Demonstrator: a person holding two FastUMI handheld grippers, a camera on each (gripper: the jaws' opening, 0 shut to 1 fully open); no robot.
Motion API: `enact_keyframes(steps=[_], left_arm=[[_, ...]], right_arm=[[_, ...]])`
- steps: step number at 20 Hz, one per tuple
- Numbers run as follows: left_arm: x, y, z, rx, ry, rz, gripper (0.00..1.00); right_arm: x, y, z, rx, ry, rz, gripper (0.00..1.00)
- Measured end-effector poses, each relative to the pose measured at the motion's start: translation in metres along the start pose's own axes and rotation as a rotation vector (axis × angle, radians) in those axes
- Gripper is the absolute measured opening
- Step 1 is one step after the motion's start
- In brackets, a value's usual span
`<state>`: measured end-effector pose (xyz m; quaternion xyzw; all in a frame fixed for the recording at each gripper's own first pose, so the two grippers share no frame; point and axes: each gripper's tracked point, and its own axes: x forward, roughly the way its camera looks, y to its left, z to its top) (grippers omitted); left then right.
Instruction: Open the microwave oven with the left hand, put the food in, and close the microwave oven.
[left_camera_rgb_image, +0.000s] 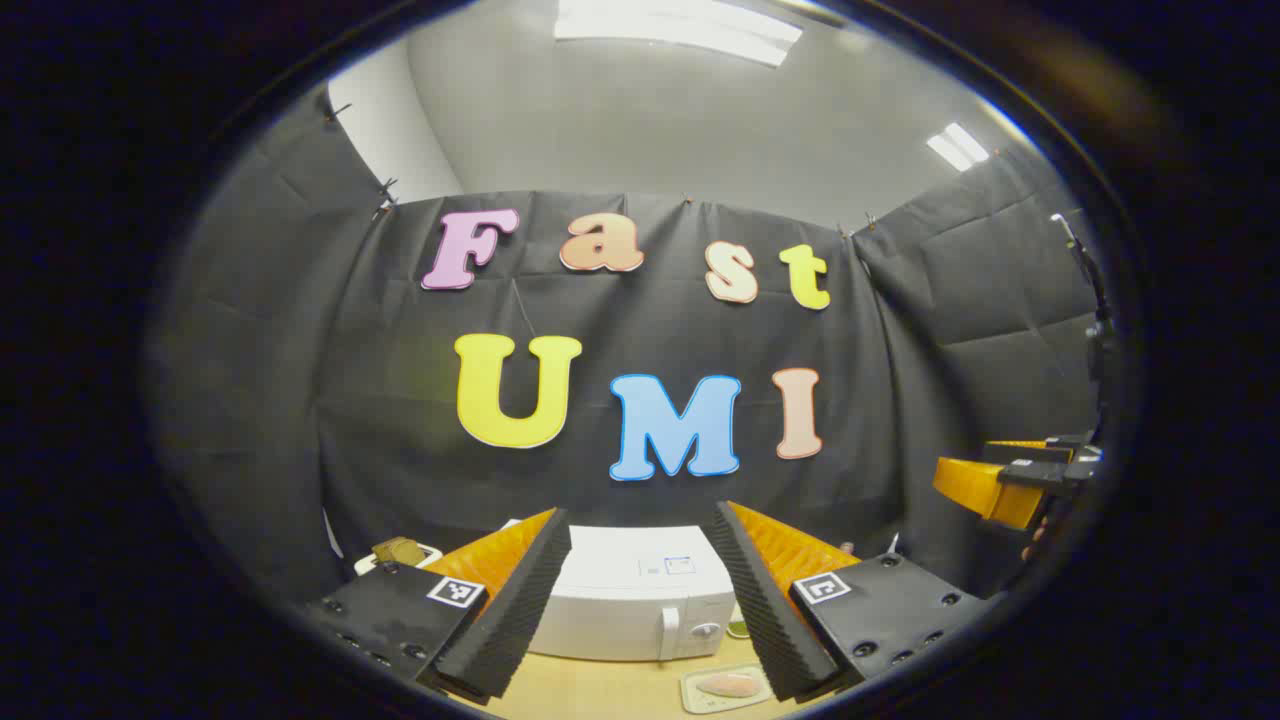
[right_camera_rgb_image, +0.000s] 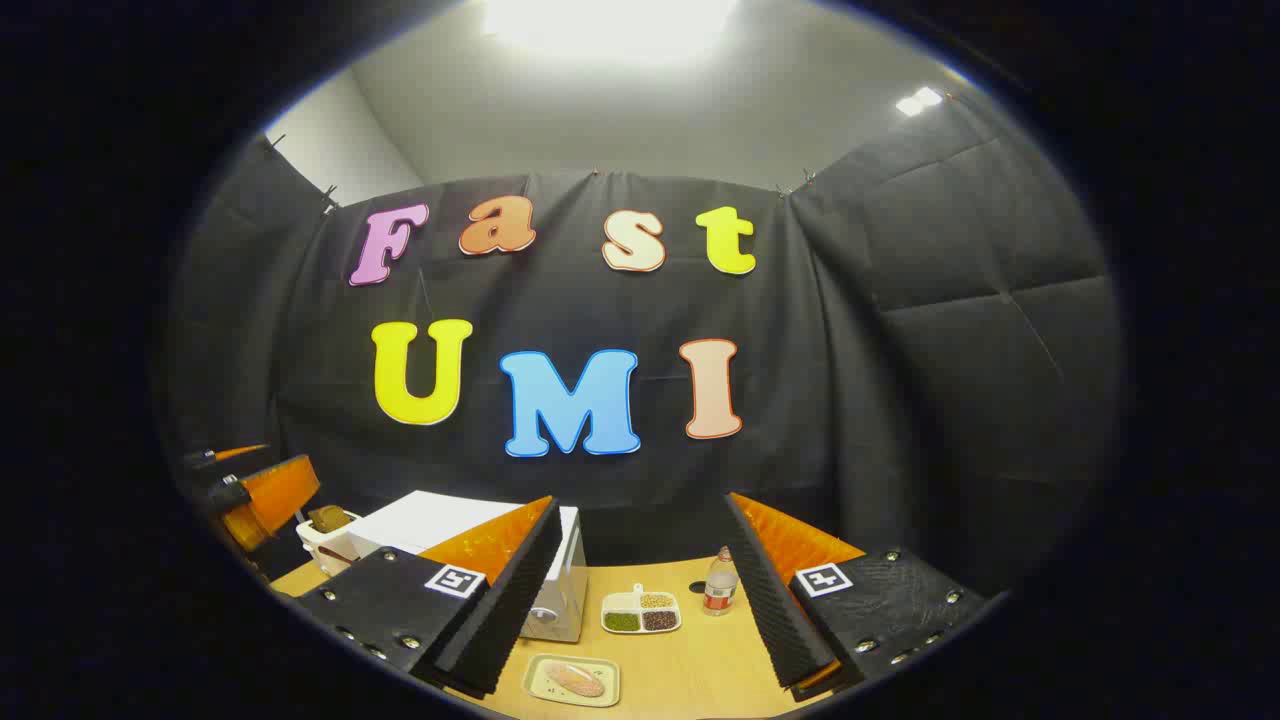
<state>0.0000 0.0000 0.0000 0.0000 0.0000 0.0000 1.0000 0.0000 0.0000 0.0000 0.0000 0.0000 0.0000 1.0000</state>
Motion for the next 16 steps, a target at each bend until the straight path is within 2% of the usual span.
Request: enact_keyframes(steps=[5, 12, 16], left_arm=[[0.004, -0.012, 0.006, -0.019, -0.013, 0.045, 0.95], [0.019, -0.031, 0.026, -0.016, -0.026, 0.067, 0.95], [0.028, -0.044, 0.015, -0.002, 0.004, 0.063, 0.98]], right_arm=[[0.018, -0.009, 0.010, 0.006, -0.005, 0.031, 0.97], [0.043, -0.020, 0.001, 0.026, 0.029, 0.074, 0.97], [0.051, -0.029, -0.002, 0.033, 0.025, 0.090, 0.97]])
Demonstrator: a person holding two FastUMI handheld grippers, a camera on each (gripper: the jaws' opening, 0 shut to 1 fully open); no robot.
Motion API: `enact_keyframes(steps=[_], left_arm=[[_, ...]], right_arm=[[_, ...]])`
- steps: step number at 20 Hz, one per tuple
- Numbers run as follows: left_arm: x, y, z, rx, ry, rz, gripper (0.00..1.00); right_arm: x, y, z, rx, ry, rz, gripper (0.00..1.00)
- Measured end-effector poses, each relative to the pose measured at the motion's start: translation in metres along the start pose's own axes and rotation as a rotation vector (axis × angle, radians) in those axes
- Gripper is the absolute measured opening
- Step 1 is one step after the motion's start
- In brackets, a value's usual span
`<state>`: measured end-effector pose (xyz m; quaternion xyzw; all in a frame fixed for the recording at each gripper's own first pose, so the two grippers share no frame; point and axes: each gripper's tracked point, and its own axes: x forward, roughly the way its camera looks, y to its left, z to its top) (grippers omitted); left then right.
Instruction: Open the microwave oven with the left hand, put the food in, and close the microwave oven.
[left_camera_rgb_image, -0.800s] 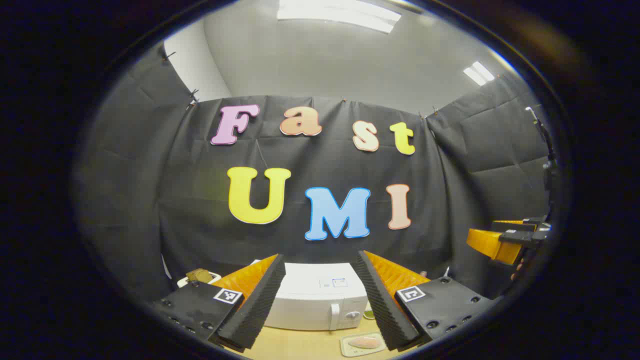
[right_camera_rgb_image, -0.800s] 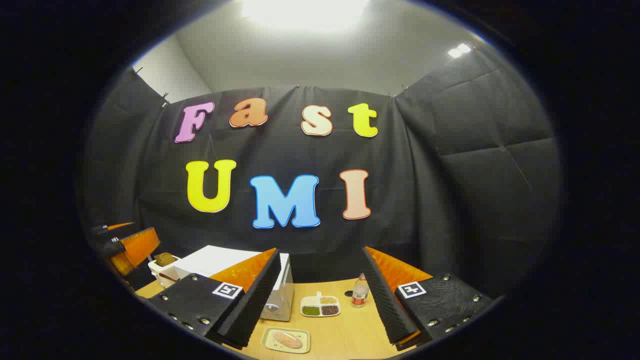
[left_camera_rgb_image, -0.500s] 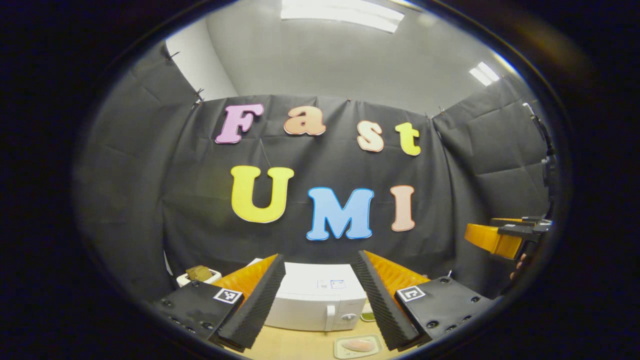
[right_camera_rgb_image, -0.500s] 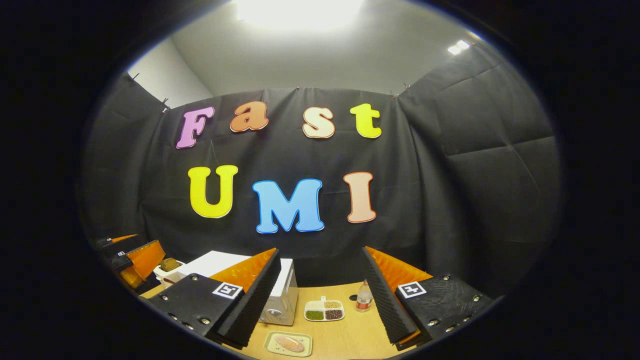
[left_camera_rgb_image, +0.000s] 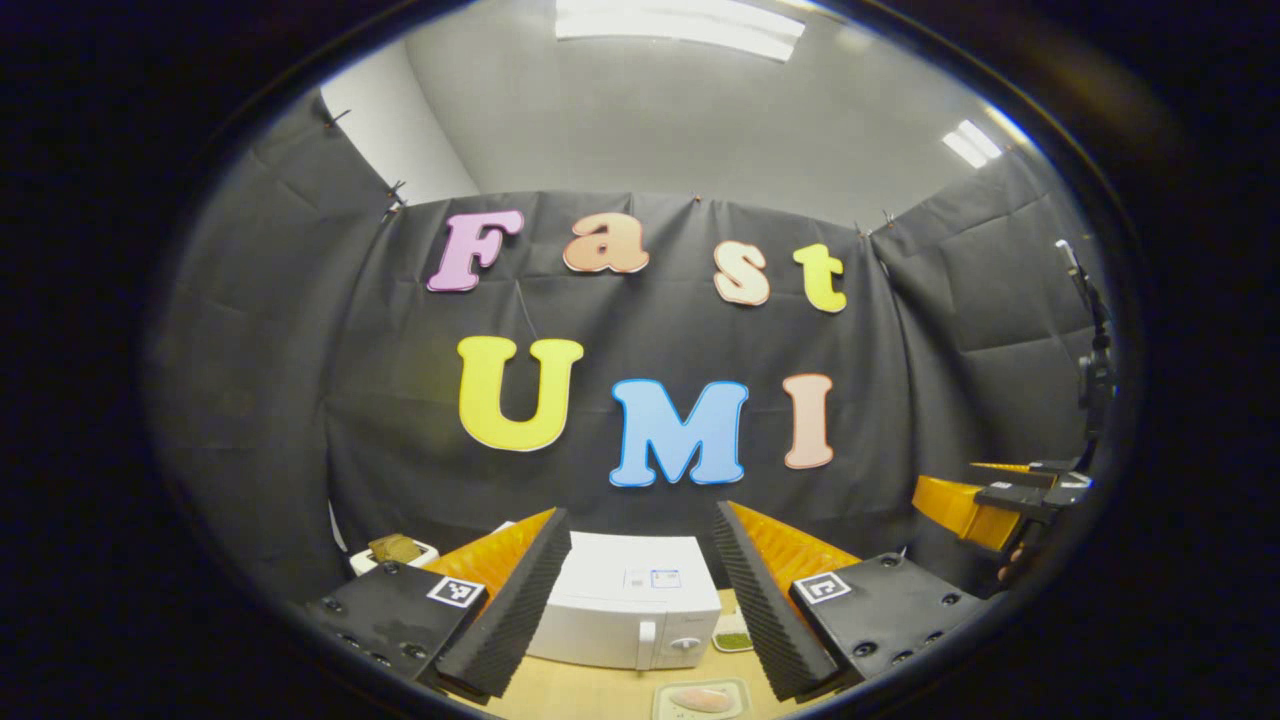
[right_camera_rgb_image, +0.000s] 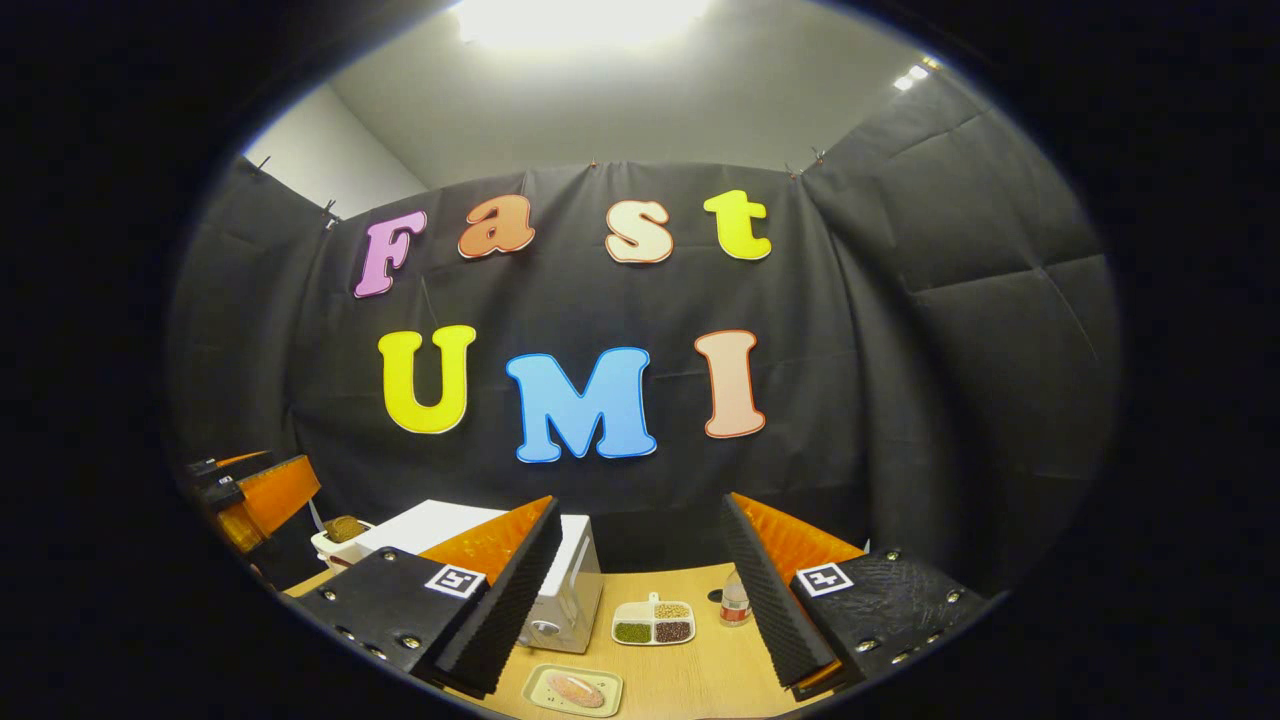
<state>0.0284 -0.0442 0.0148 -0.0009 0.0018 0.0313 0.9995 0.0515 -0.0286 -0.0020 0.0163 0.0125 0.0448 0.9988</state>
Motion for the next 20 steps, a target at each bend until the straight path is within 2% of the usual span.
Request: enact_keyframes(steps=[5, 8, 11, 14, 17, 20], left_arm=[[0.011, -0.028, -0.011, 0.011, -0.031, -0.034, 0.97], [0.020, -0.044, -0.034, -0.007, -0.018, -0.055, 0.96], [0.031, -0.037, -0.060, -0.010, 0.014, -0.017, 0.96], [0.045, -0.032, -0.094, -0.006, 0.058, -0.017, 0.96], [0.064, -0.030, -0.142, -0.032, 0.147, -0.076, 0.96], [0.079, -0.016, -0.186, -0.041, 0.218, -0.093, 0.94]], right_arm=[[0.010, -0.013, -0.009, -0.001, 0.010, 0.034, 0.97], [0.015, -0.022, -0.015, 0.001, 0.017, 0.062, 0.97], [0.017, -0.034, -0.026, -0.014, 0.044, 0.081, 0.97], [0.018, -0.046, -0.038, -0.017, 0.070, 0.051, 0.97], [0.018, -0.048, -0.045, -0.007, 0.091, 0.000, 0.97], [0.015, -0.039, -0.050, -0.033, 0.101, -0.014, 0.97]])
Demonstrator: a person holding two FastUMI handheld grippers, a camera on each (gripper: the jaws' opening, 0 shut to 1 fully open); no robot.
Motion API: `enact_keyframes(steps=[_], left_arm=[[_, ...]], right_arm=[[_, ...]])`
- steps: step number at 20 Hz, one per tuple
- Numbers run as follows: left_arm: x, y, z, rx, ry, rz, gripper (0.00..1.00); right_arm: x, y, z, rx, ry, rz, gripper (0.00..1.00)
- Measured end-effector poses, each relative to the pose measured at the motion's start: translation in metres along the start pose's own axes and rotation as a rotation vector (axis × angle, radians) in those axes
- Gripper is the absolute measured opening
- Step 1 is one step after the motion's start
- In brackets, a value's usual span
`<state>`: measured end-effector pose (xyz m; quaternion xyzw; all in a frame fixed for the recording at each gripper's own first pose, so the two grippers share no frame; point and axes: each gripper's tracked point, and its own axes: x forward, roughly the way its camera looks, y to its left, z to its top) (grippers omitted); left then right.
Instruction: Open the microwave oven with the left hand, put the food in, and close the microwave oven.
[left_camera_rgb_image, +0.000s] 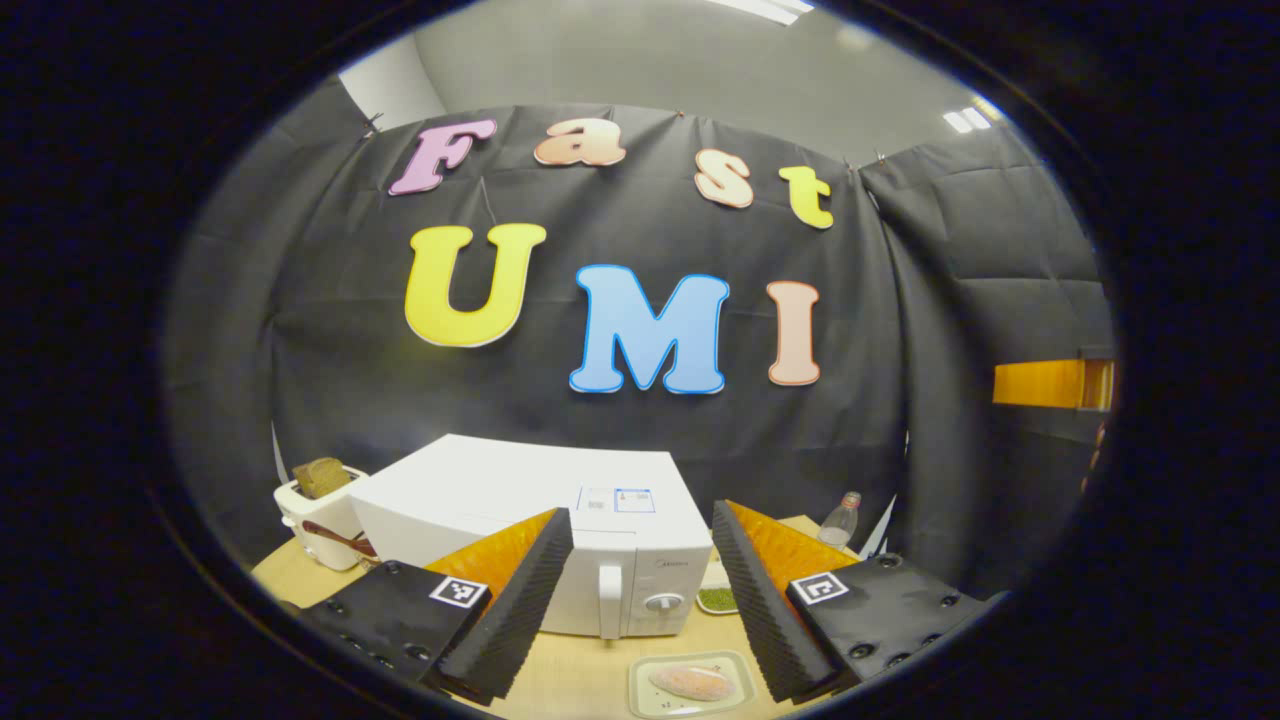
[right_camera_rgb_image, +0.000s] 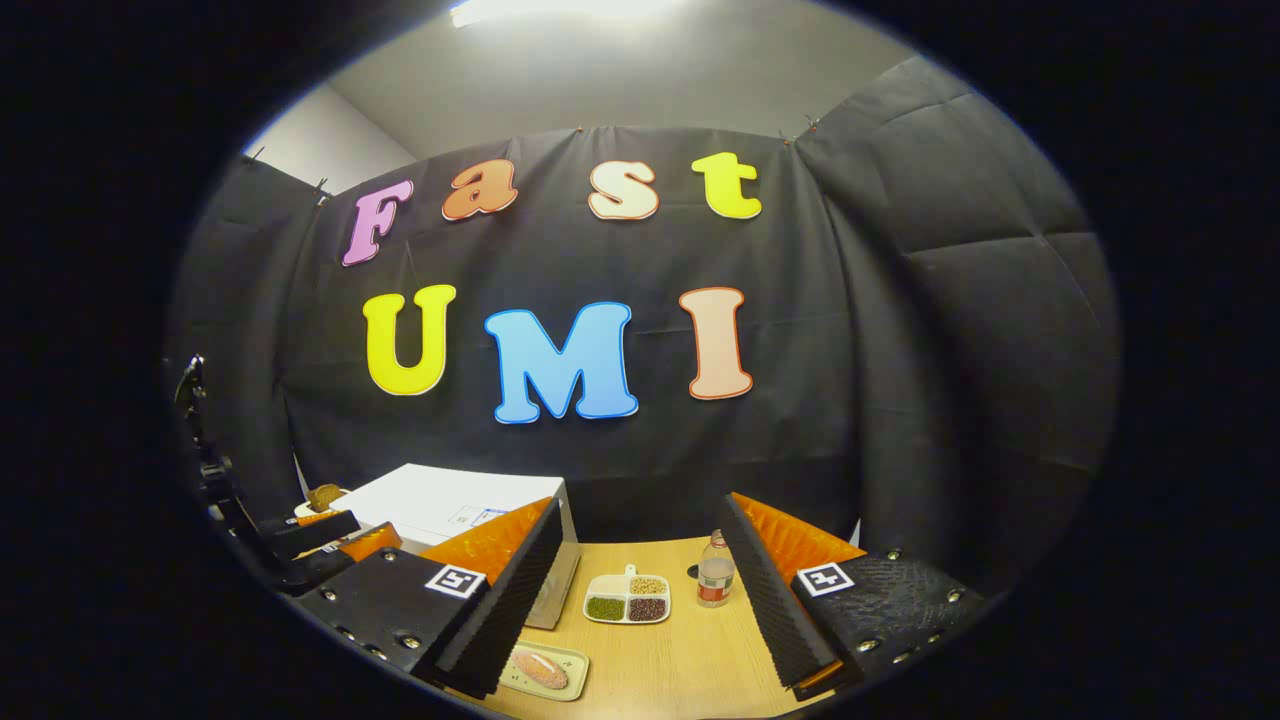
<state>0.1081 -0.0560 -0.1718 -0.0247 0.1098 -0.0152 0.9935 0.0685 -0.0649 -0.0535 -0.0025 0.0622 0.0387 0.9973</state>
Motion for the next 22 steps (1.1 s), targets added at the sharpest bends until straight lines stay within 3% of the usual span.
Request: enact_keyframes(steps=[5, 18, 21, 22], left_arm=[[0.033, 0.017, -0.068, -0.013, 0.123, -0.010, 0.94], [0.089, 0.025, -0.147, -0.014, 0.264, -0.017, 0.92], [0.101, 0.032, -0.158, -0.020, 0.286, -0.012, 0.87], [0.105, 0.035, -0.162, -0.028, 0.298, -0.007, 0.75]], right_arm=[[0.000, 0.013, -0.008, -0.022, 0.017, -0.018, 0.97], [0.009, -0.003, -0.033, -0.028, 0.087, -0.090, 0.98], [0.010, -0.006, -0.037, -0.032, 0.096, -0.097, 0.98], [0.011, -0.008, -0.038, -0.034, 0.100, -0.097, 0.98]])
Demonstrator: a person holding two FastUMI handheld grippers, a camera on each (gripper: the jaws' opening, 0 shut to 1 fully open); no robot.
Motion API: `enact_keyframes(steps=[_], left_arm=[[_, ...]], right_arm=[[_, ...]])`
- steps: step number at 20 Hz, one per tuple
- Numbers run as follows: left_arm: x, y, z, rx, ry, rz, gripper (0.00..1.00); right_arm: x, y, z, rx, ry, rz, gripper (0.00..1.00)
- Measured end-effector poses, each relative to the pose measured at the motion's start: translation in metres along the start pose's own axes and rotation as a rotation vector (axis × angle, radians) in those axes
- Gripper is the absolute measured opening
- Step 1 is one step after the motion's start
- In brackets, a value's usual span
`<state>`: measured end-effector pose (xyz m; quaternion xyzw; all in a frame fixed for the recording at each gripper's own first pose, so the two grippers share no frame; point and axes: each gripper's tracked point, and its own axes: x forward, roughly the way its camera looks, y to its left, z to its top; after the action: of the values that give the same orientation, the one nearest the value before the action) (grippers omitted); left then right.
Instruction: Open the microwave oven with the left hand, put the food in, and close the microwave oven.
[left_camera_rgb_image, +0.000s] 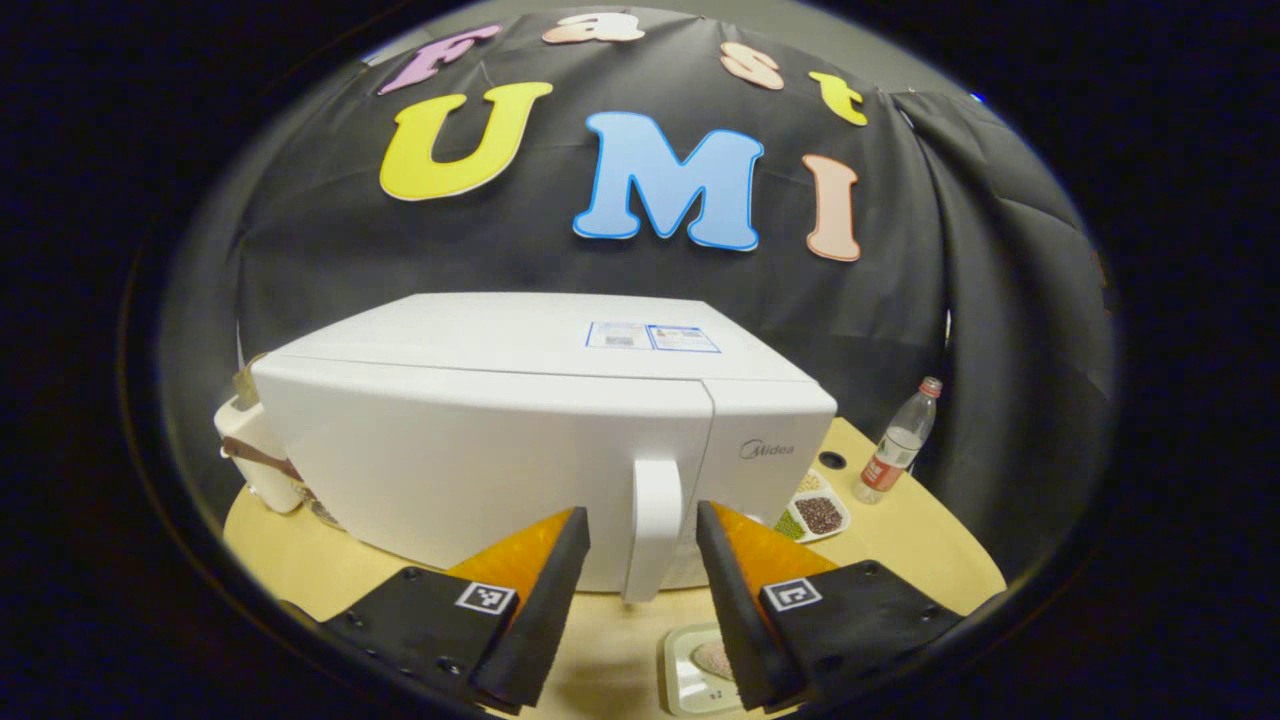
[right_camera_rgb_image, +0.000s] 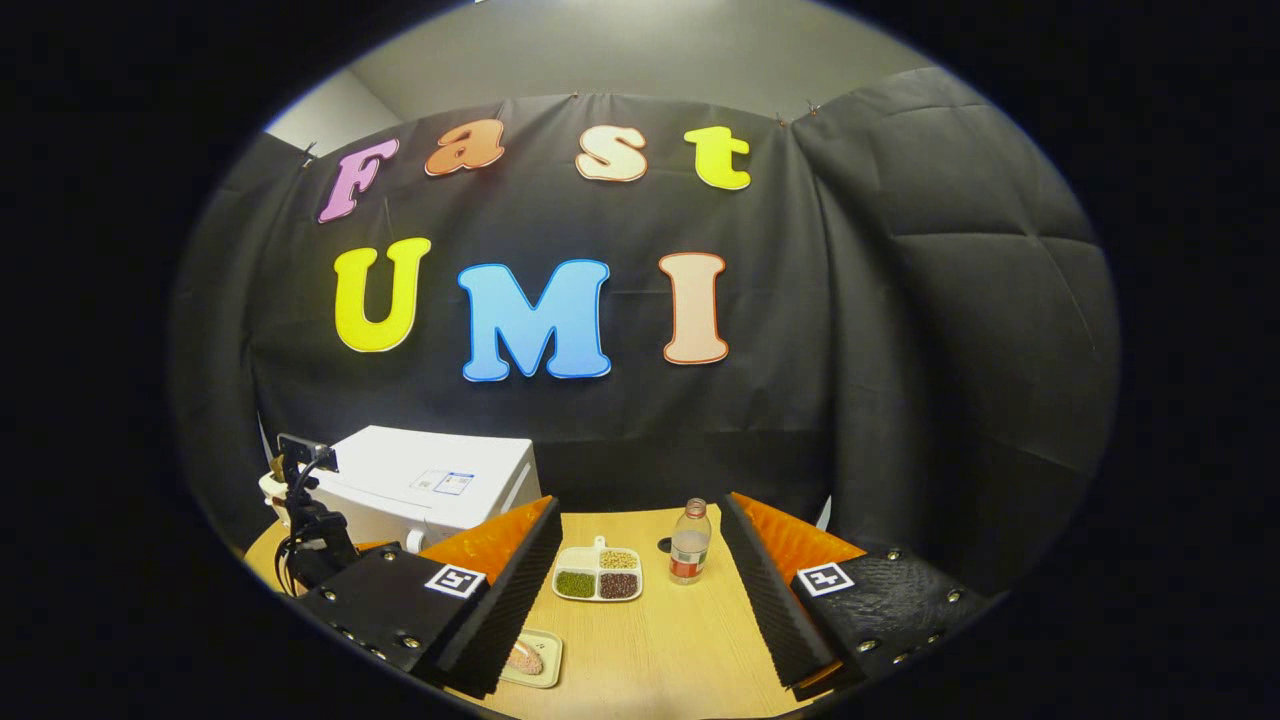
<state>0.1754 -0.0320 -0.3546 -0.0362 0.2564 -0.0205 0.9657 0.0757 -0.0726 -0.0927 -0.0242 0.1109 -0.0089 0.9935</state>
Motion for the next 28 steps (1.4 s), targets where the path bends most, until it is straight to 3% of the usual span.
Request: enact_keyframes(steps=[3, 7, 9, 15, 21, 28], left_arm=[[0.006, -0.010, -0.012, -0.031, 0.044, -0.052, 0.58], [0.008, -0.012, -0.012, 0.040, 0.049, -0.068, 0.36], [0.009, -0.013, -0.014, 0.059, 0.052, -0.062, 0.34], [0.005, -0.013, -0.013, 0.088, 0.067, -0.034, 0.13], [0.001, -0.013, -0.017, 0.065, 0.113, -0.057, 0.13], [-0.087, 0.006, -0.051, 0.079, 0.127, -0.131, 0.13]], right_arm=[[0.004, -0.002, -0.003, 0.001, 0.012, 0.000, 0.98], [0.007, -0.003, -0.002, -0.006, 0.012, 0.017, 0.98], [0.008, -0.006, -0.002, -0.006, 0.012, 0.021, 0.98], [0.007, -0.007, -0.003, -0.005, 0.014, 0.043, 0.98], [0.009, -0.005, 0.000, 0.007, 0.009, 0.056, 0.98], [0.012, 0.016, -0.016, 0.043, 0.055, 0.124, 0.98]])
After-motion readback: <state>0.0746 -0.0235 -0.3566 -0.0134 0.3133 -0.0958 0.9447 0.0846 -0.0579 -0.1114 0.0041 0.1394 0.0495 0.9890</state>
